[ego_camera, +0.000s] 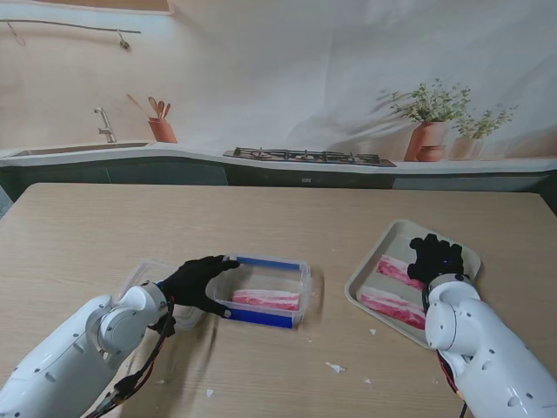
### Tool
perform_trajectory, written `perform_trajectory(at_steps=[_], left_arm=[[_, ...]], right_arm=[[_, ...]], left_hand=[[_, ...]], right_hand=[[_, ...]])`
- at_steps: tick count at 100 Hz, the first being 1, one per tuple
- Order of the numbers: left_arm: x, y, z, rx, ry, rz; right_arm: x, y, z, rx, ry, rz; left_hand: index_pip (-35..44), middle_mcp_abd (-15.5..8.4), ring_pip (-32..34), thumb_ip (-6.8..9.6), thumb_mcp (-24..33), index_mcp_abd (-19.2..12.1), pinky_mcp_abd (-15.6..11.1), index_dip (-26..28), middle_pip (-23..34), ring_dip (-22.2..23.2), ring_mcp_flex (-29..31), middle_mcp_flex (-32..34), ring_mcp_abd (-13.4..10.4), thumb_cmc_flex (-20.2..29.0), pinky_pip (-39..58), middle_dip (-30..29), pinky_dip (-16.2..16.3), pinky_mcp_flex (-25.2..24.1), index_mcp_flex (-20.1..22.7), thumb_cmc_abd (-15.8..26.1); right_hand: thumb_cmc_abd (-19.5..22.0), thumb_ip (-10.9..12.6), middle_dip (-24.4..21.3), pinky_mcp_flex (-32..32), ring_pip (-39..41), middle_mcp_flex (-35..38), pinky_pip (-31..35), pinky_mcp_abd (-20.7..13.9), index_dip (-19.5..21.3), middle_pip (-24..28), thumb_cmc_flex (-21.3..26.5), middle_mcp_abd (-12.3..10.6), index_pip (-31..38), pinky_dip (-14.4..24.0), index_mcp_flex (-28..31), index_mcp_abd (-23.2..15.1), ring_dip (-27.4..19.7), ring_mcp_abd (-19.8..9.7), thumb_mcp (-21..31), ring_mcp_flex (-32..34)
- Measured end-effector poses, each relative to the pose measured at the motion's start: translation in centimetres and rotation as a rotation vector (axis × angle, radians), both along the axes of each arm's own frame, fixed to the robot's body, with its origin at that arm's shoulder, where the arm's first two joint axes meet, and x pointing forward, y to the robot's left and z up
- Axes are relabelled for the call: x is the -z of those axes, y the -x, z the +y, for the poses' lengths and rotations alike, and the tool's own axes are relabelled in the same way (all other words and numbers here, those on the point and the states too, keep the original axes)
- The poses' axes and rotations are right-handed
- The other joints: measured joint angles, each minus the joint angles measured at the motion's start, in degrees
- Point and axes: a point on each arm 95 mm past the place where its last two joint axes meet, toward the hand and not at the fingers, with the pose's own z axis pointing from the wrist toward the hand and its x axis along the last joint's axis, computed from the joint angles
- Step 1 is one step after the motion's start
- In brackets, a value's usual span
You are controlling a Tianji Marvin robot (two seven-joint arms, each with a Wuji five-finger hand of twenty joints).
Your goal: Separate the bacon slices onto the tray
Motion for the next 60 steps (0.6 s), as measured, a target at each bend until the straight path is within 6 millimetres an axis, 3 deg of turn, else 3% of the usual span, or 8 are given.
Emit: perform_trajectory(at_steps=[20, 60], left_arm=[[0.1, 0.0, 0.0, -0.001, 0.004, -0.002], [0.2, -0.1, 0.0, -0.003, 0.010, -0.006]], right_arm=[[-2.7, 0.8, 1.1, -0.099, -0.055, -0.079], [-9.1, 1.6, 7.3, -0.390, -0.247, -0.183]], left_hand=[[0.00, -0.03, 0.00, 0.00, 0.01, -0.06, 0.00, 0.00, 0.02, 0.00, 0.00, 0.00, 0.00, 0.06, 0.00, 0.00, 0.00, 0.00, 0.00, 0.00], [0.00, -0.05, 0.00, 0.00, 0.01, -0.08, 0.00, 0.00, 0.09, 0.00, 0.00, 0.02, 0.00, 0.69, 0.00, 0.00, 0.00, 0.00, -0.01, -0.03]], right_hand=[[0.59, 0.00, -0.01, -0.46, 0.07, 0.00, -1.41, -0.69, 0.00, 0.02, -0.10, 0.00, 0.99, 0.00, -0.01, 0.00, -0.01, -0.06, -0.56, -0.02], [3.26, 0.00, -0.01, 1.84, 1.76, 2.01, -1.93, -1.26, 0.00, 0.80, -0.51, 0.02, 3.85, 0.00, 2.45, 0.00, -0.01, -0.07, -2.03, 0.35]])
